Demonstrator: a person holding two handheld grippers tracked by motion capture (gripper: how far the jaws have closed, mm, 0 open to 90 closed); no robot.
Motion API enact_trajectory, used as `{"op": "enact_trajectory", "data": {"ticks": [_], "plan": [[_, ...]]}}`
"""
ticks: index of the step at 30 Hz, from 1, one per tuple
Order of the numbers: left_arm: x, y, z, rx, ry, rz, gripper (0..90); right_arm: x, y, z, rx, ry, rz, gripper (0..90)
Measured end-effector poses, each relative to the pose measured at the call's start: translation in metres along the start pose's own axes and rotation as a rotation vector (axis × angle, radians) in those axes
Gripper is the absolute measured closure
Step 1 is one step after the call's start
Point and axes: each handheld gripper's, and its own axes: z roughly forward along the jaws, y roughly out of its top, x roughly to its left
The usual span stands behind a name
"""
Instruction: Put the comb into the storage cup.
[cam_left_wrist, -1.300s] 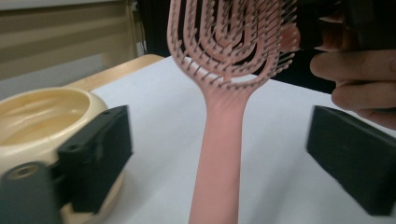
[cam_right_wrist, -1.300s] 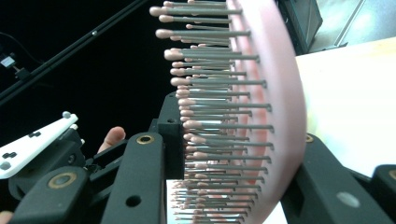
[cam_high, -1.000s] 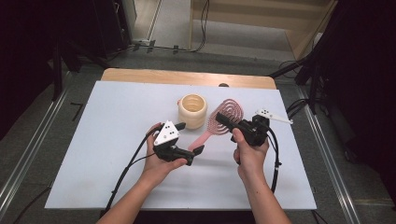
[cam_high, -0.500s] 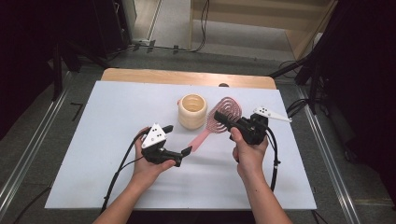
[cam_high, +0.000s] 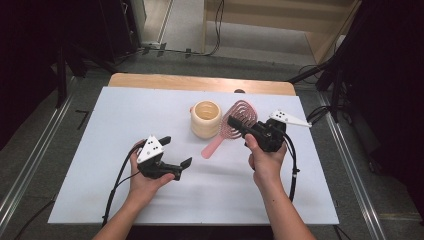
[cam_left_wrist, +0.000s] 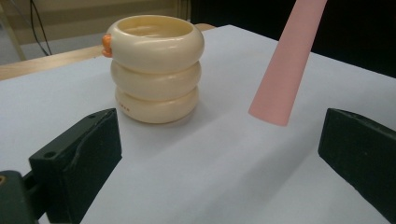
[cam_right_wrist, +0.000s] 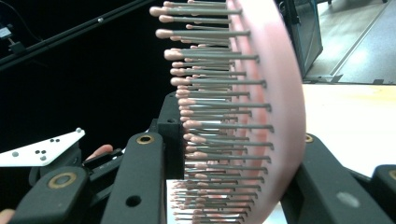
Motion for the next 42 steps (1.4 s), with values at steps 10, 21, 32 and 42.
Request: {"op": "enact_trajectory", "data": {"ticks": [10, 21, 32, 42], "plan": [[0.011, -0.009, -0.021, -0.016, 0.036, -0.007, 0.0, 0.002, 0.007, -0.001, -0.006, -0.007, -0.036, 62.1], [0.023, -0.018, -0.046, -0.024, 0.081, -0.009, 0.0, 0.003, 0.014, 0.001, -0.008, -0.013, -0.056, 62.1], [0.034, -0.029, -0.07, -0.044, 0.124, -0.008, 0.0, 0.001, 0.022, 0.003, -0.011, -0.024, -0.068, 62.1], [0.043, -0.038, -0.085, -0.046, 0.157, -0.02, 0.0, -0.001, 0.028, 0.005, -0.016, -0.031, -0.076, 62.1]]}}
